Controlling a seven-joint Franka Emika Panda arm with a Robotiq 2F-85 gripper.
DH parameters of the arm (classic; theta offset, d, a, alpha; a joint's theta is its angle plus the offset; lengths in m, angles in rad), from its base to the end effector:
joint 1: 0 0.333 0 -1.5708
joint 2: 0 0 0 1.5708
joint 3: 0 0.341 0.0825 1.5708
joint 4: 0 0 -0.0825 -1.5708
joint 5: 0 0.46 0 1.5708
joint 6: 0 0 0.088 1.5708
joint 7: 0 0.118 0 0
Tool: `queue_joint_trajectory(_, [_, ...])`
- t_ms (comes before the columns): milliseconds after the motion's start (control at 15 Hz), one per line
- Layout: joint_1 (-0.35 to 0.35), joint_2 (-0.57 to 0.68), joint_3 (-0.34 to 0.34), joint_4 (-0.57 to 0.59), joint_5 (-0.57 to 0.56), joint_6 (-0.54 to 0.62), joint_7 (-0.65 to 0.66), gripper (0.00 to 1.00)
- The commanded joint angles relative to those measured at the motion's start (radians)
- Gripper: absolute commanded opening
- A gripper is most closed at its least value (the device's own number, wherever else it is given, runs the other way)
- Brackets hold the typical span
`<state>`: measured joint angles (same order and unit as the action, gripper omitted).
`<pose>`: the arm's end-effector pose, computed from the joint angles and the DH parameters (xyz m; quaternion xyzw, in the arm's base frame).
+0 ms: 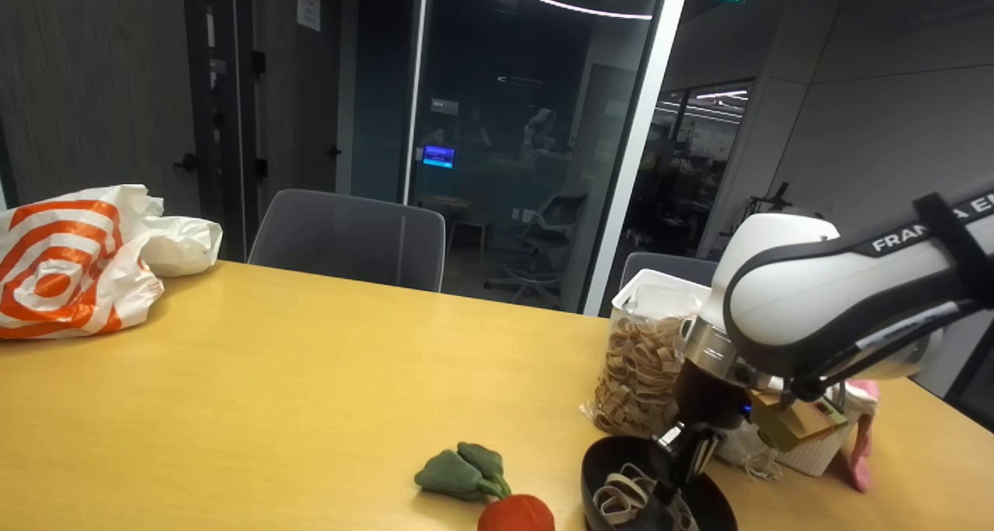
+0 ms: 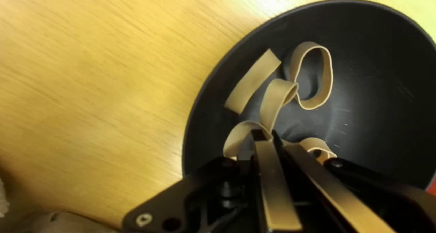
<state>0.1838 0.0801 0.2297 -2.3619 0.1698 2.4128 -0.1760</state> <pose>0.5057 0.2255 0.2483 -0.9715 -0.2278 0.0216 0.0626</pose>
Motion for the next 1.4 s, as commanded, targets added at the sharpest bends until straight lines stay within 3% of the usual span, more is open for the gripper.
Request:
queue_joint_trajectory(0, [-0.014,-0.082,-0.011,0.041,0.067,-0.127,-0.054,0.01])
queue_joint_trajectory(733, [-0.007,-0.281,-0.077,0.196,0.047,-0.356,-0.071,0.01])
queue_joint_trajectory(1000, [-0.003,-0.268,-0.072,0.262,0.027,-0.290,-0.060,0.01])
queue_joint_trajectory(1333, [-0.013,-0.170,-0.048,0.318,-0.108,-0.135,0.006,0.01])
